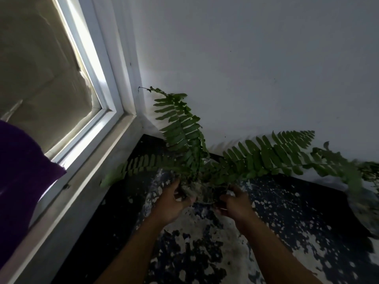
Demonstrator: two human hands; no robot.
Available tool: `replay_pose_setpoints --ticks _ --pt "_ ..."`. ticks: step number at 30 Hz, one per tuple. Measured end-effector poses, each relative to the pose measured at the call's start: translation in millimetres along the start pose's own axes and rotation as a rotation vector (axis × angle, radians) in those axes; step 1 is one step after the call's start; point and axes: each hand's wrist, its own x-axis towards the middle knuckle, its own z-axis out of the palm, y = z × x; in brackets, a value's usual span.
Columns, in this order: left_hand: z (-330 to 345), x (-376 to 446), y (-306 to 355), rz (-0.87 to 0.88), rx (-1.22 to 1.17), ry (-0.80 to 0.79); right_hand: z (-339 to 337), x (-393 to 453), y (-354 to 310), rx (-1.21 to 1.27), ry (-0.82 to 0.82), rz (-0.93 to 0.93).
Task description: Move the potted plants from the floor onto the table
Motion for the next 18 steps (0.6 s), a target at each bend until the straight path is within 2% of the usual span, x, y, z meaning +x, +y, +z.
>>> replay_pose_setpoints --ticks 5,11,14,18 --pt "7.5 -1.2 3.4 -0.007 -0.046 0.012 -5.1 -2.1 5.0 0.040 -0.020 0.000" --pt "16.7 -3.3 2.8 0.039 0.020 0.087 -1.0 -15.4 3.0 0.097 -0.001 0.009" --pt "25.2 -11.6 6.8 0.061 0.058 0.164 -3.7 -24.9 8.0 0.085 -0.009 0.021" --pt "44.1 -28.6 9.6 0.046 0.042 0.361 -22.3 -48.4 15.4 0.098 -0.058 0.031"
